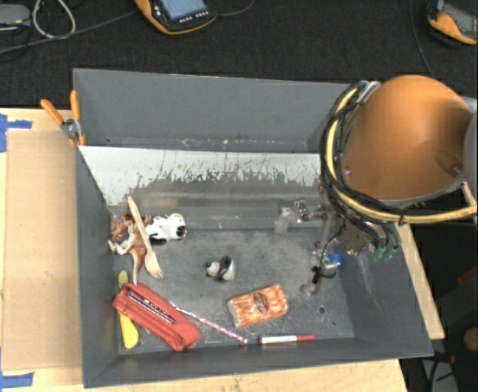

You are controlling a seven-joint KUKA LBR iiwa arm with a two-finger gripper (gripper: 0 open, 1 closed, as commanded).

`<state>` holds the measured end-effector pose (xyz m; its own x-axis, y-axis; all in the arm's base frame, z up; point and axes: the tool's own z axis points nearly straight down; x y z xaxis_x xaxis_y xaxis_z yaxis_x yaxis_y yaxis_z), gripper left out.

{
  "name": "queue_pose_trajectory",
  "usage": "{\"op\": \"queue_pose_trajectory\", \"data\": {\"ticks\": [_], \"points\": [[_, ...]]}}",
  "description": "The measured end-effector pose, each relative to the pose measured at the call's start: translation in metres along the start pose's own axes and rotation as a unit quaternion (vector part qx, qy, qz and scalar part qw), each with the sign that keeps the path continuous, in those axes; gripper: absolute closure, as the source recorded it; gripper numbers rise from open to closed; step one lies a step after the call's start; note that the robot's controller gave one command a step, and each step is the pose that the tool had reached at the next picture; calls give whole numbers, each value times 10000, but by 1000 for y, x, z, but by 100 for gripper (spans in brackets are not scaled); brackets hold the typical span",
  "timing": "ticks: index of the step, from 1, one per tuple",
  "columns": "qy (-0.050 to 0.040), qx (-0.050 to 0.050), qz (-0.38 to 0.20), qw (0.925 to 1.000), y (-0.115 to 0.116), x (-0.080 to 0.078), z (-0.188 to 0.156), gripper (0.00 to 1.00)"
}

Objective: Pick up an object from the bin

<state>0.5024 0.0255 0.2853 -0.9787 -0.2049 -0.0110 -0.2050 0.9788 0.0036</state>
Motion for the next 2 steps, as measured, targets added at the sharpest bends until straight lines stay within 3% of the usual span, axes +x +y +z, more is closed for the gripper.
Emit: {"op": "queue_pose_trajectory", "data": {"ticks": [1, 2], "points": [[-5, 3, -569, 9984, 52, -5, 57, 0], [2, 9, -416, 9991, 59, 21, 83, 0]]}}
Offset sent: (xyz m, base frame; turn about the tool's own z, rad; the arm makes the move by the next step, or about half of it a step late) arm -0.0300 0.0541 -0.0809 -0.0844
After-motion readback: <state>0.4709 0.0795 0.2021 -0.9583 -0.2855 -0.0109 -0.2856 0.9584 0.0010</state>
